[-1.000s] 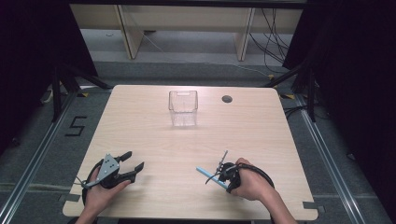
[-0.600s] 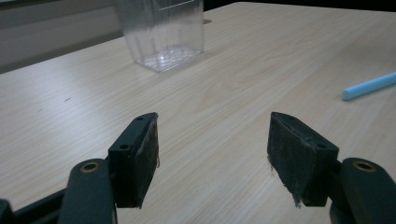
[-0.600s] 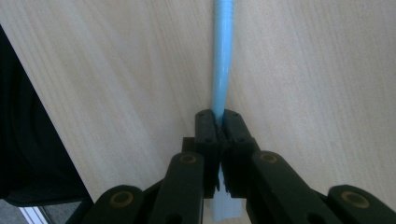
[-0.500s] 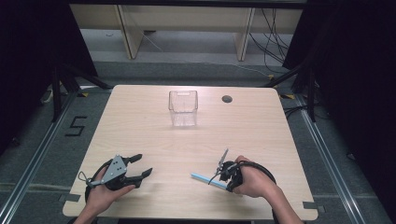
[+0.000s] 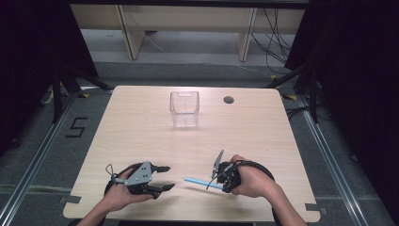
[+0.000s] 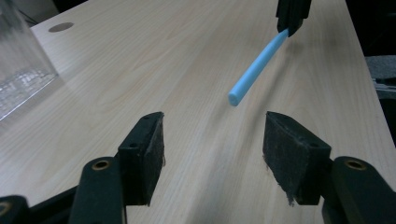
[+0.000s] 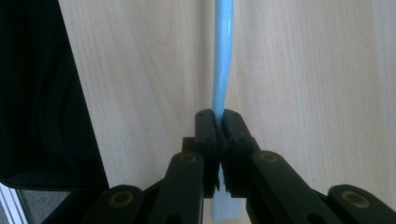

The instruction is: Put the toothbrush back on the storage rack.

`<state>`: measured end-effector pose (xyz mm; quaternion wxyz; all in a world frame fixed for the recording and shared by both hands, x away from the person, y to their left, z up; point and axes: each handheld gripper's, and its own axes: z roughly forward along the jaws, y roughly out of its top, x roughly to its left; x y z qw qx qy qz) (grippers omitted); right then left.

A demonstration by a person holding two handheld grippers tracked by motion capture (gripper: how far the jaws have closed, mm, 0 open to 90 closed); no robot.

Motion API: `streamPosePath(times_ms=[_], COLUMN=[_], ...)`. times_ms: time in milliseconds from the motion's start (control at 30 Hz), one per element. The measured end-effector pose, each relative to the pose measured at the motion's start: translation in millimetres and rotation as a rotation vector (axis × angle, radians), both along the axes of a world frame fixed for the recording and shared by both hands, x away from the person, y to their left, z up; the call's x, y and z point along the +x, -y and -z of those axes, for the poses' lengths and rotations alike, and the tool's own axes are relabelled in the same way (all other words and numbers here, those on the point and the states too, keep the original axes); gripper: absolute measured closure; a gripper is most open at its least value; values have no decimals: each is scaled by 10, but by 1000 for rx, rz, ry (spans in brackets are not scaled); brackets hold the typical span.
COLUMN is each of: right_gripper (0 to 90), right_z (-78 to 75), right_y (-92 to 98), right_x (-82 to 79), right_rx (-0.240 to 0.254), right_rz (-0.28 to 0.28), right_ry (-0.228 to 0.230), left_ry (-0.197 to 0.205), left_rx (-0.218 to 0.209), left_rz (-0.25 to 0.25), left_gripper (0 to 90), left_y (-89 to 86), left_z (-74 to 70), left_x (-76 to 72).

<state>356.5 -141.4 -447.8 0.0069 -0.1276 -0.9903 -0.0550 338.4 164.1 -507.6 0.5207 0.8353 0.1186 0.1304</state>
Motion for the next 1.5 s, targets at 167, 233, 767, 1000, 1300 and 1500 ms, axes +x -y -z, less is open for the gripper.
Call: streamPosePath(times_ms=[167, 233, 767, 1000, 1300, 1500], right_gripper=[866, 865, 865, 865, 864, 846], right_z=[-48, -59, -106, -124, -147, -191], right_y=[-78, -108, -264, -295, -313, -323], right_x=[0, 14, 23, 12, 25, 41], right_rx=[5, 5, 16, 18, 29, 34], right_rz=[-16, -41, -129, -143, -186, -196], right_ry=[6, 4, 9, 9, 21, 49], left_ry=[-9, -19, -27, -31, -31, -32], left_rx=[10, 15, 17, 25, 45, 49], left_rz=[60, 76, 174, 219, 251, 270], left_gripper=[436, 455, 632, 707, 779, 825], left_y=[117, 158, 284, 306, 312, 313], left_z=[0, 11, 48, 53, 73, 87], left_x=[38, 41, 73, 77, 78, 74])
